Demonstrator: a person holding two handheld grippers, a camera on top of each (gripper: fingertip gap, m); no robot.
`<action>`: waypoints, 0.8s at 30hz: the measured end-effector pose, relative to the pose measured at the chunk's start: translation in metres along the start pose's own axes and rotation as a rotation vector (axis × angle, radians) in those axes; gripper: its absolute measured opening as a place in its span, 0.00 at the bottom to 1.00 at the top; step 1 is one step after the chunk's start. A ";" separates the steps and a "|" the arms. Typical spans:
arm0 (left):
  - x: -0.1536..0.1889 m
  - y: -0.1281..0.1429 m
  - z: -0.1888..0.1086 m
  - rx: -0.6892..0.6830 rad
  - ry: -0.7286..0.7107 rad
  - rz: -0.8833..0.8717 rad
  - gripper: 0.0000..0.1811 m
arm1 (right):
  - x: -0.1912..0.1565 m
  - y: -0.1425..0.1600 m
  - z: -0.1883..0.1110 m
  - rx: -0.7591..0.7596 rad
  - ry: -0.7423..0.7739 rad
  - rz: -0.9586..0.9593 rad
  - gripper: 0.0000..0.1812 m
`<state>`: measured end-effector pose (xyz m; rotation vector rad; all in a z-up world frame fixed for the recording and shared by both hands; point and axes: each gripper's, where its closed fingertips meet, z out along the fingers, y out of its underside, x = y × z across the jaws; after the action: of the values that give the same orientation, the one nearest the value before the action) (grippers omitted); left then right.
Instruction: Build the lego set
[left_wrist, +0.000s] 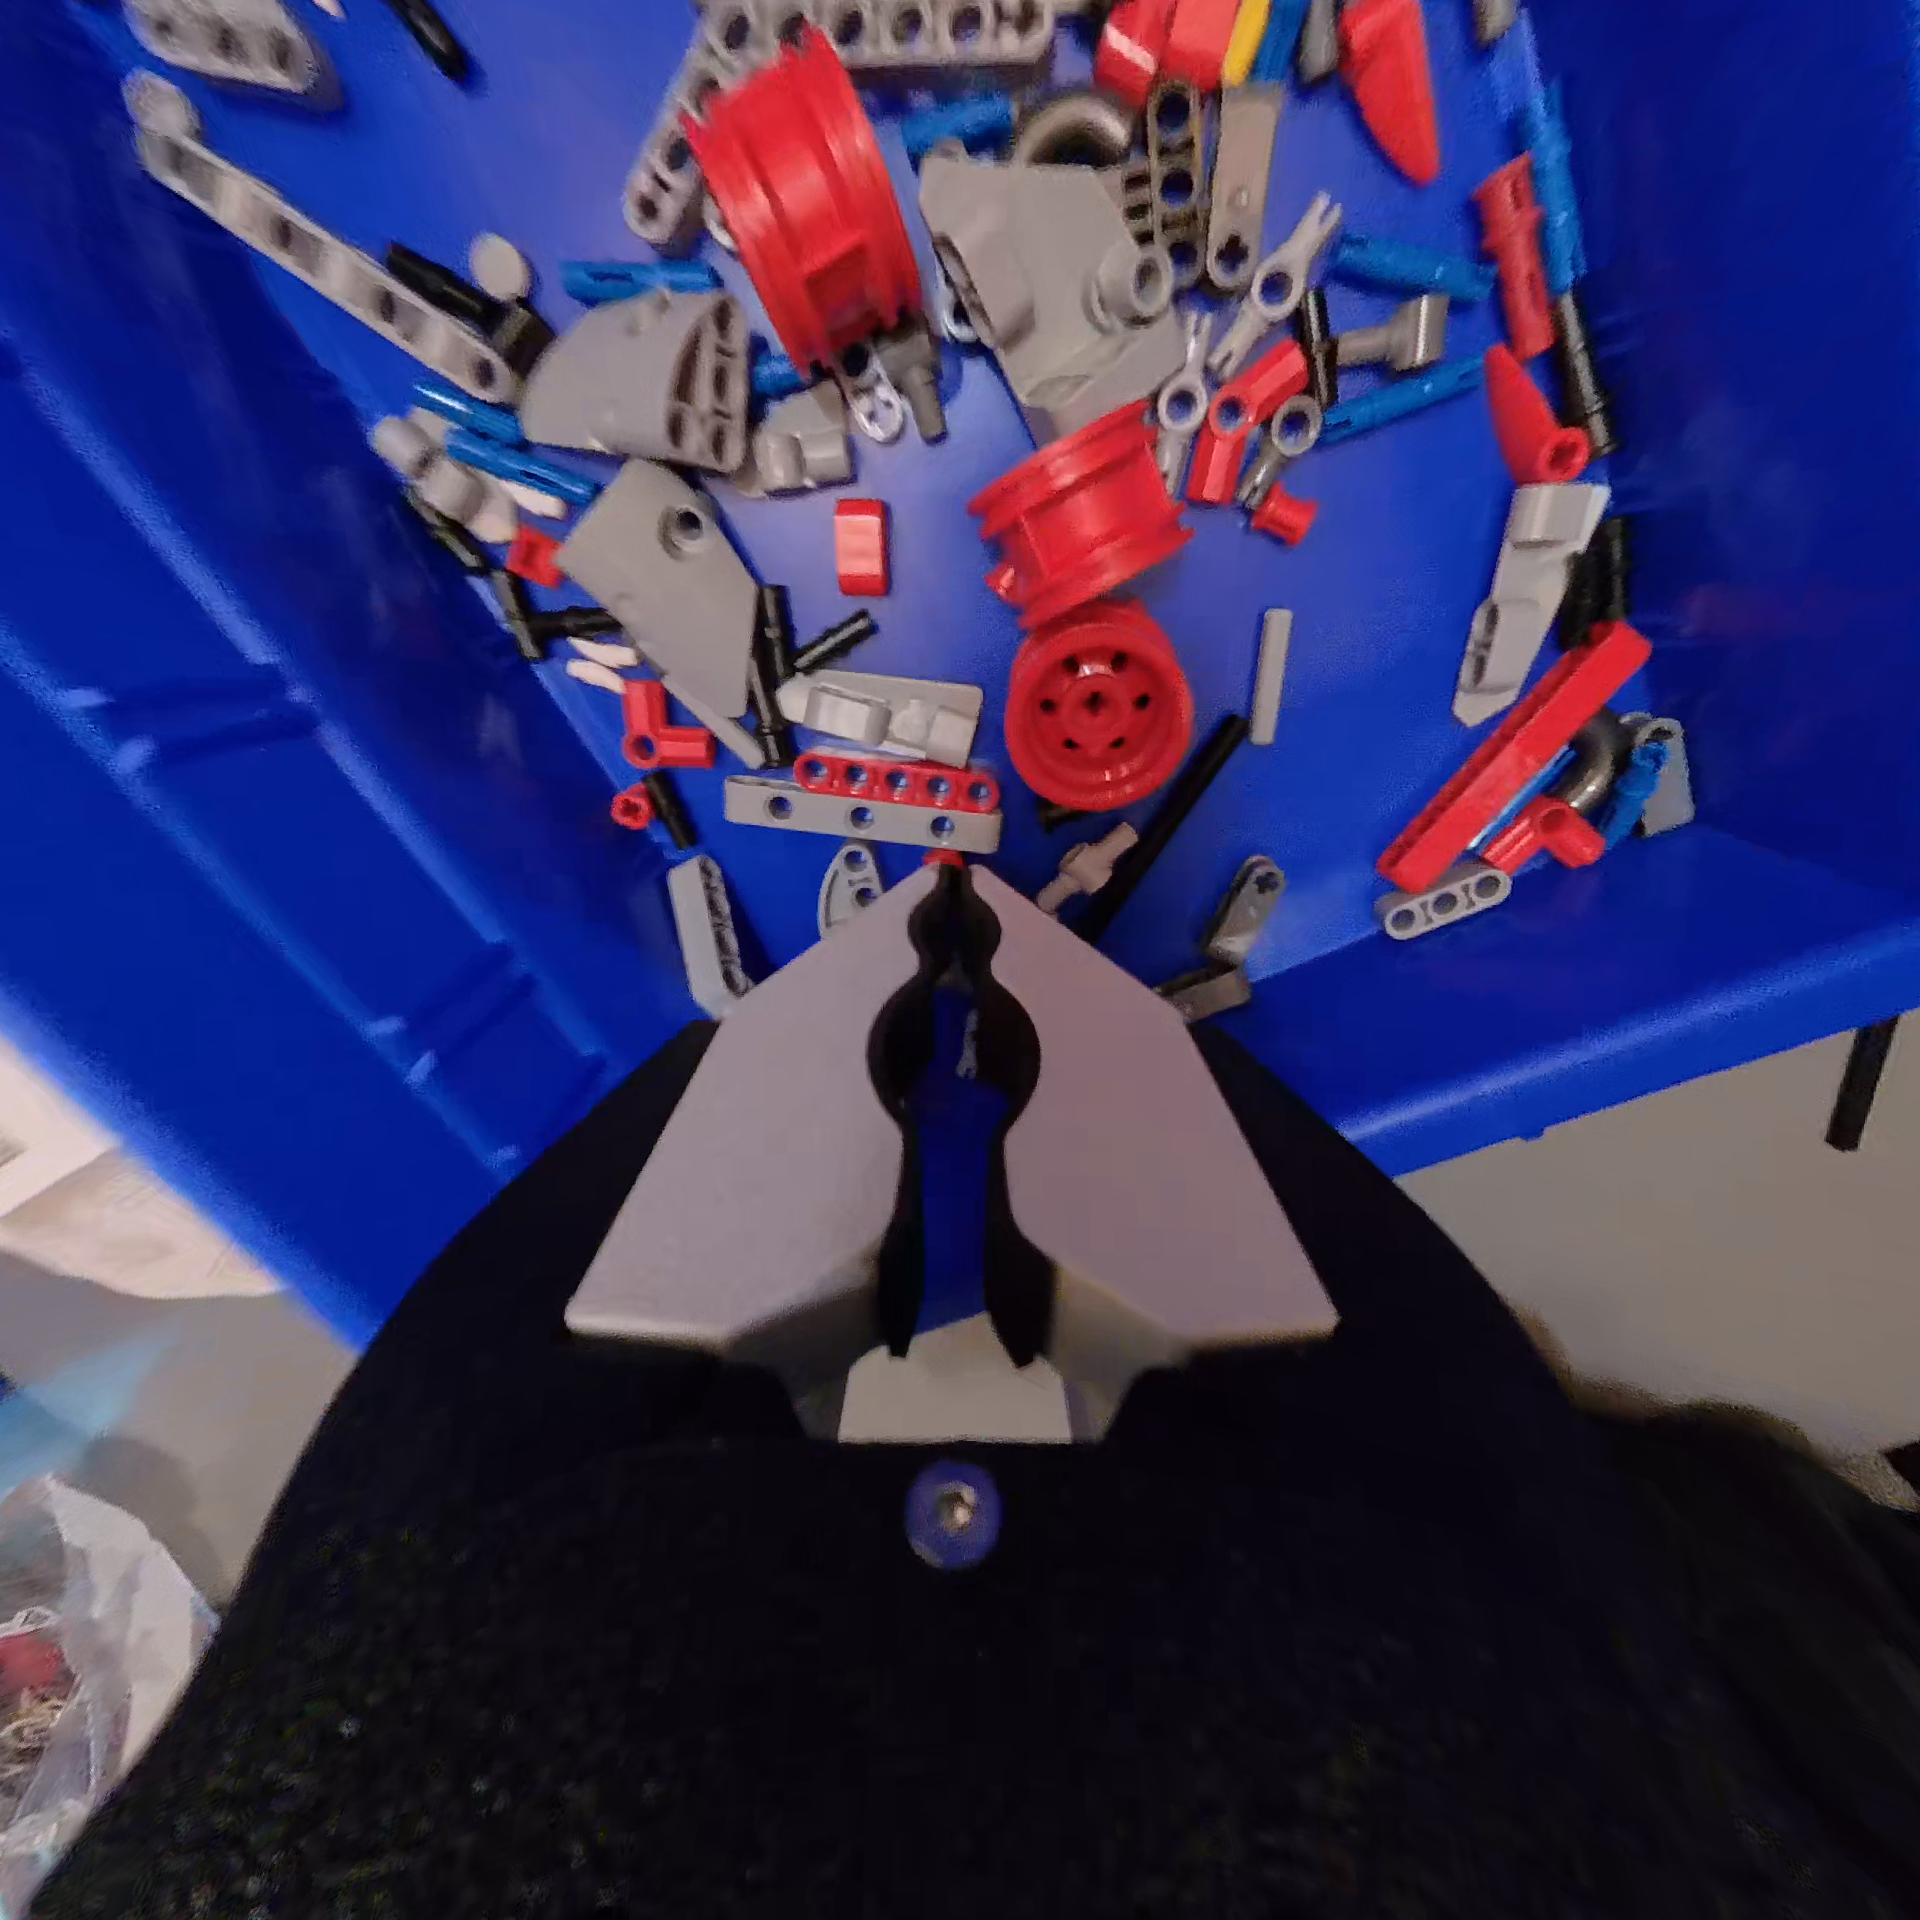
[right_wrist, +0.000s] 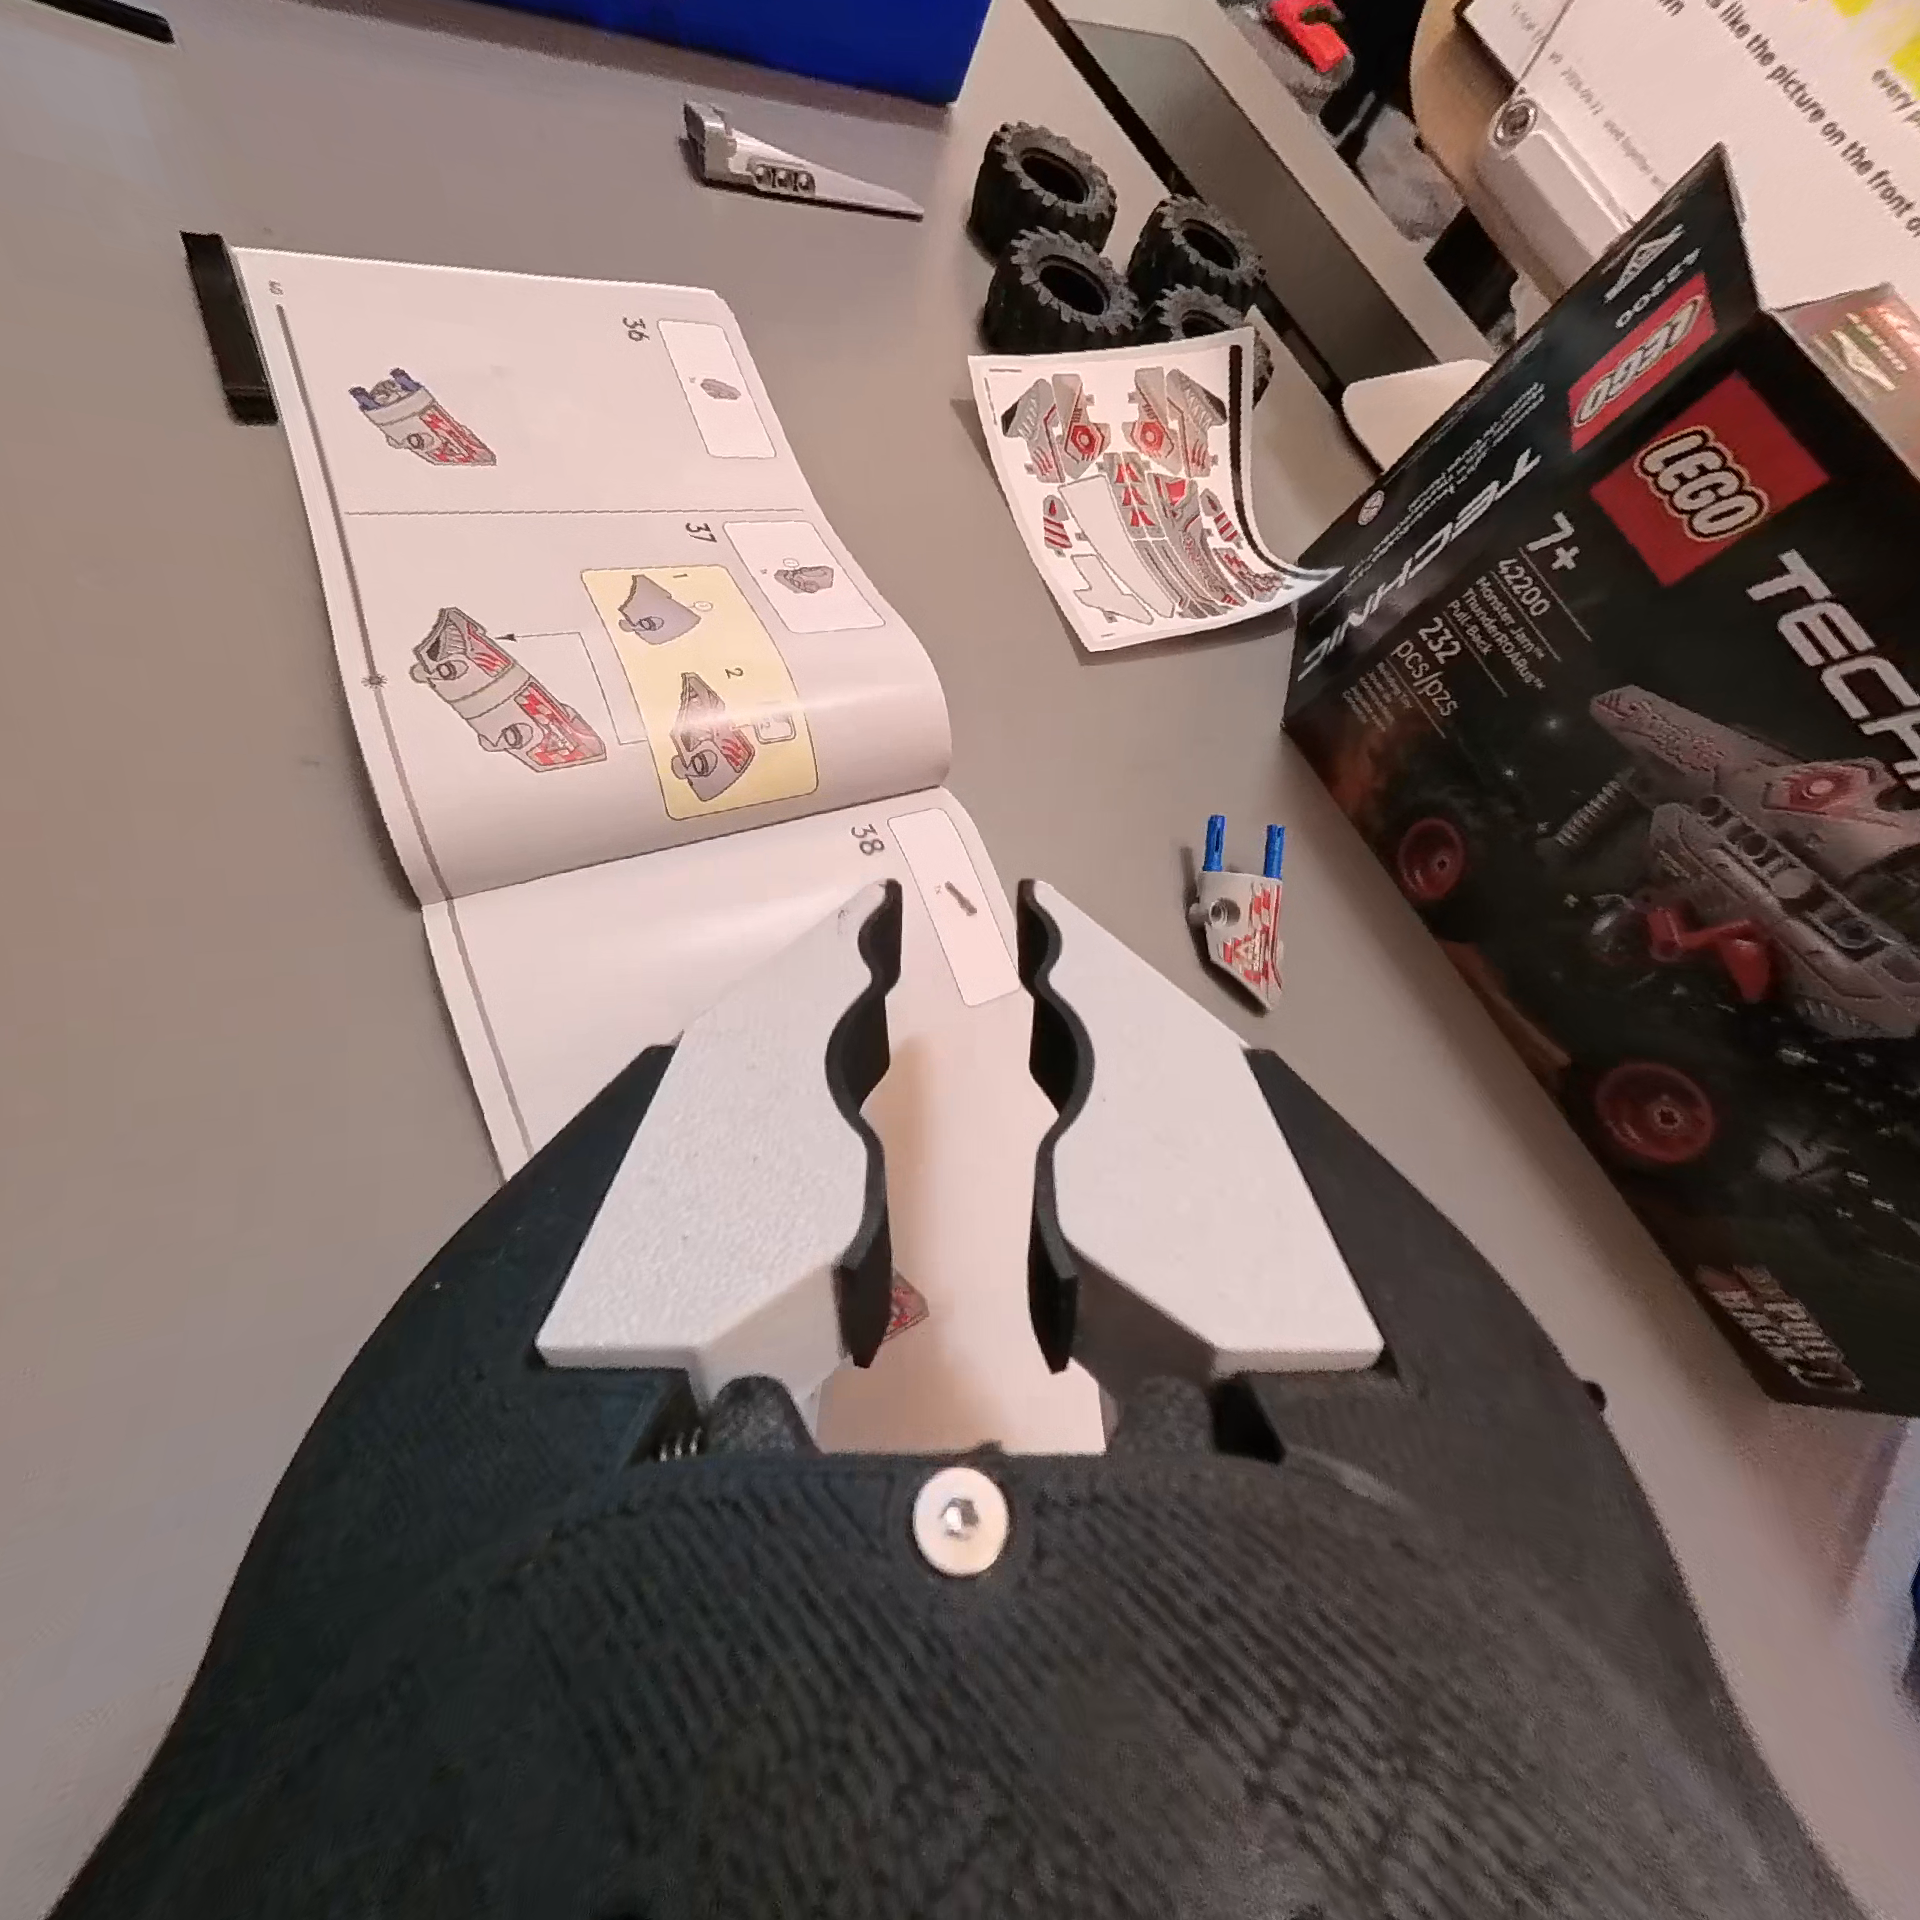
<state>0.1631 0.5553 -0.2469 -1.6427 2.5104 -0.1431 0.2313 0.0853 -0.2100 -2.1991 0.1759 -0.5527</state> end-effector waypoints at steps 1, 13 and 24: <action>-0.002 -0.003 -0.006 0.038 -0.021 -0.013 0.00 | 0.000 0.002 -0.002 0.004 0.003 0.006 0.11; -0.020 0.016 0.002 -0.166 -0.141 -0.027 0.13 | 0.003 0.008 -0.008 0.018 -0.004 0.015 0.11; -0.019 0.019 0.007 -0.240 -0.128 -0.021 0.07 | 0.004 0.014 -0.012 0.029 -0.010 0.036 0.11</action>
<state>0.1544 0.5803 -0.2553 -1.7016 2.4930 0.2629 0.2308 0.0666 -0.2124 -2.1658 0.2003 -0.5210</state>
